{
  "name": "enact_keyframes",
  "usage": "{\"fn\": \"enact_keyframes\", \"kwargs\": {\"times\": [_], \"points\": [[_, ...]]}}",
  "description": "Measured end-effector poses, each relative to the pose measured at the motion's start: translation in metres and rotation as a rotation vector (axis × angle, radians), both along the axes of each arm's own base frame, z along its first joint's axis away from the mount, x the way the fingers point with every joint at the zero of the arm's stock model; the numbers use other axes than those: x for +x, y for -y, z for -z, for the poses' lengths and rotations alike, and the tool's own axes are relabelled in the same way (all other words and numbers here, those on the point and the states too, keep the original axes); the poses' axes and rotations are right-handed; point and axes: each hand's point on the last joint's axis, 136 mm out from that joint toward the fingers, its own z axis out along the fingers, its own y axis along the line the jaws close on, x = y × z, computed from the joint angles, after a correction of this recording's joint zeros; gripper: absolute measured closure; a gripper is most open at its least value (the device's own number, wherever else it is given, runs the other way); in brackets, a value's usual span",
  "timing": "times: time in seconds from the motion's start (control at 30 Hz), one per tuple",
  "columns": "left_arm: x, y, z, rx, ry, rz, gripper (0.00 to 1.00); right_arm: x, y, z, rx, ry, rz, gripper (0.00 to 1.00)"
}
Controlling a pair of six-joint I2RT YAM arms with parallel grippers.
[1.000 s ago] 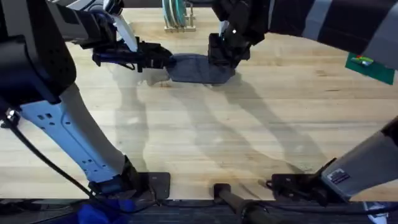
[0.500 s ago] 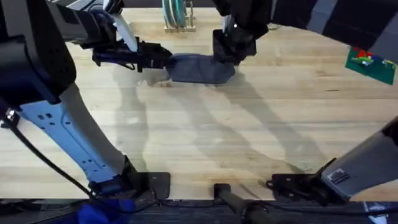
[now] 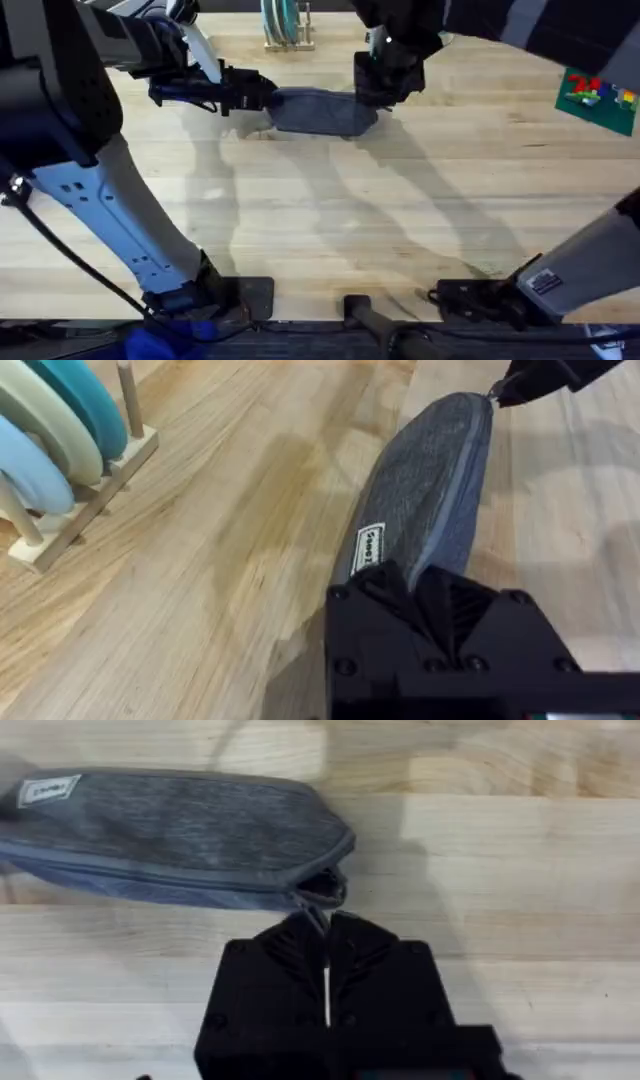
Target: Unzip the bag, pick up the pens from the table one at a time and place them inside, then zip the bag closed.
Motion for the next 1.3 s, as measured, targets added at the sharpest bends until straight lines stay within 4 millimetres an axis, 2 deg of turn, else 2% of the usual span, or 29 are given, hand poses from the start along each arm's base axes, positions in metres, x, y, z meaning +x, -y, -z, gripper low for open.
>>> {"fn": "enact_keyframes", "kwargs": {"times": [0.47,1.13,1.3], "points": [[0.000,0.000,0.000,0.000,0.001,0.000,0.960,0.006,0.016,0.004,0.089,-0.059,0.078,0.968],[-0.001,0.004,0.000,-0.002,0.002,0.010,0.960,-0.007,0.048,0.048,0.104,-0.151,0.180,0.967],[-0.001,0.004,0.000,-0.002,0.001,0.010,0.960,-0.007,0.051,0.053,0.112,-0.156,0.191,0.967]]}}
